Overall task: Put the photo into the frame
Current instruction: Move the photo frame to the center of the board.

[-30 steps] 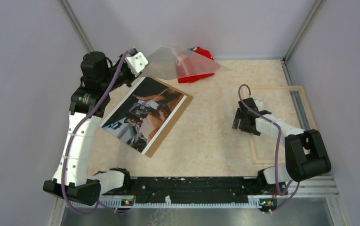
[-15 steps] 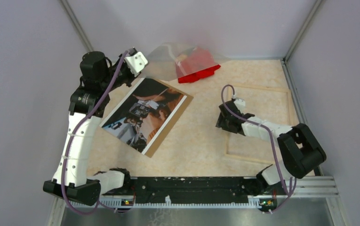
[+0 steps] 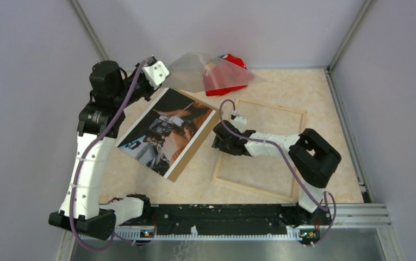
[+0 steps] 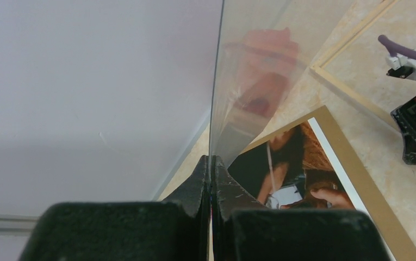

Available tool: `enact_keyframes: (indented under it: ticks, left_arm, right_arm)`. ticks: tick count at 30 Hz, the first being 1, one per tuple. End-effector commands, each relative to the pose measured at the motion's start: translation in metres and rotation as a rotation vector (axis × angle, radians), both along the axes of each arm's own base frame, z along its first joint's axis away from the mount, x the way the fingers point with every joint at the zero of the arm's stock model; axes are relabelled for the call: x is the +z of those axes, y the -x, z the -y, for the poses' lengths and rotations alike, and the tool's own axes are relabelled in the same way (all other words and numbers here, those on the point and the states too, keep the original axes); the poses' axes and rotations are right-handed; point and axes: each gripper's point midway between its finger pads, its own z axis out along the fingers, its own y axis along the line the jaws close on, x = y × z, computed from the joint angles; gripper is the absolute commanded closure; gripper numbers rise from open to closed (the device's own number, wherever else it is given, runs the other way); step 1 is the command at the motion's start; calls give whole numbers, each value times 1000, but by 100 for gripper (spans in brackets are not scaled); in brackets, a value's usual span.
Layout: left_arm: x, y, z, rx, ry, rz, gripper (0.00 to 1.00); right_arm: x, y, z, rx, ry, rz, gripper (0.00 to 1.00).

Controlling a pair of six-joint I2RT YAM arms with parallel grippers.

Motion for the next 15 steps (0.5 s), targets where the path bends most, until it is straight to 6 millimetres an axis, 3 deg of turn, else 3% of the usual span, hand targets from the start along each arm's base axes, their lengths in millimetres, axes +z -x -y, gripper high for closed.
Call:
enact_keyframes:
  ticks: [1,9,15]
  left_arm:
    - [29,12,-2,-2,20,77,100]
    - [23,8,2,-10,48,31,100]
    - [24,6,4,-10,71,4,100]
  right_arm:
    - [-16,14,-21,39,15,-78,40]
    - [-17,37,-52,235,-52,-76,39]
    - [0,44,-84,412,-81,-24,34]
